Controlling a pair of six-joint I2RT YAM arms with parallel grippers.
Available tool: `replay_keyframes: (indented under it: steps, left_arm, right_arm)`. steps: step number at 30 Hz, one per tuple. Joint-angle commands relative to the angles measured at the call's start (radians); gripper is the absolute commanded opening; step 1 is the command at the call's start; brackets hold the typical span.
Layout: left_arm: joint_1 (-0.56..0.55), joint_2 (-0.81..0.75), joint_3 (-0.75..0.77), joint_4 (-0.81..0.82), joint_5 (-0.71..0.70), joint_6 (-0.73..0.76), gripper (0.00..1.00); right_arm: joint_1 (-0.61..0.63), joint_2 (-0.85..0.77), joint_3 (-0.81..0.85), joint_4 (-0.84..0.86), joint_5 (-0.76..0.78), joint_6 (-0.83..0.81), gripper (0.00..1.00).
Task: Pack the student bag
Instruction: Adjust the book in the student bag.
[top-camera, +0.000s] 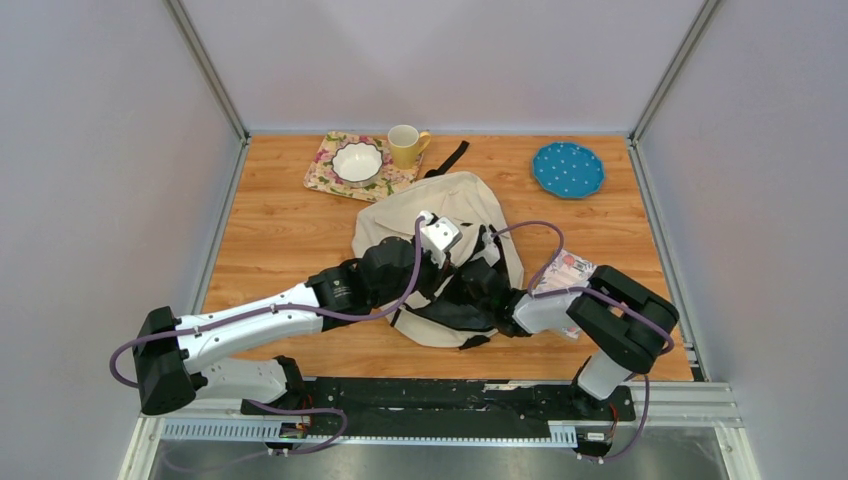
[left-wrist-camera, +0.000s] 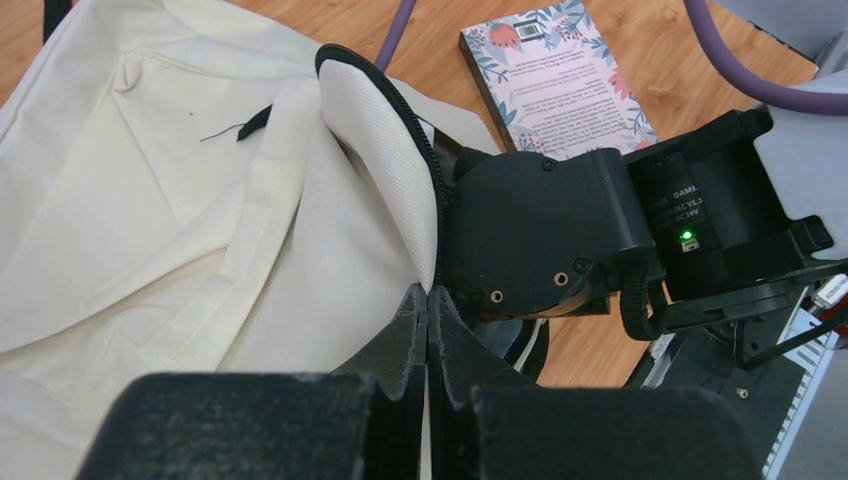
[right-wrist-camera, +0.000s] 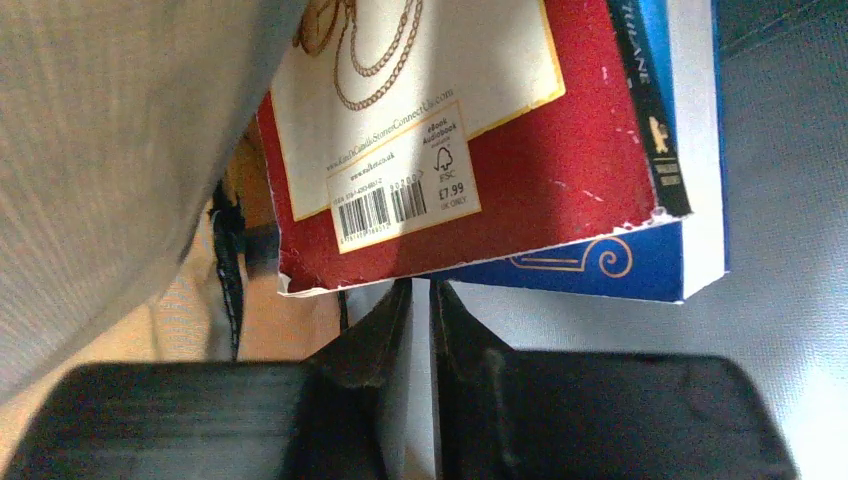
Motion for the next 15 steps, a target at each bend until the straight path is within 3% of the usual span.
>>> replay_keyframes:
  steps: [1, 7, 10, 13, 15]
  left_arm:
    - [0.000, -0.022, 0.023, 0.038, 0.023, -0.023, 0.00]
    - [0.000, -0.022, 0.017, 0.038, 0.020, -0.024, 0.00]
    - [0.000, -0.027, 0.009, 0.029, 0.009, -0.024, 0.00]
    - [0.000, -0.042, -0.009, -0.008, -0.021, -0.030, 0.00]
    - [0.003, -0.069, -0.046, -0.024, -0.058, -0.033, 0.00]
  right_arm:
    - [-0.002, 0.073, 0.100, 0.186, 0.038, 0.006, 0.14]
    - [-0.003, 0.116, 0.120, 0.163, 0.107, -0.008, 0.22]
    - [-0.011, 0.084, 0.089, 0.231, 0.082, -0.032, 0.26]
    - [-0.011, 0.001, 0.036, 0.176, 0.024, -0.080, 0.35]
    - [-0.011, -0.114, -0.009, 0.110, 0.010, -0.115, 0.49]
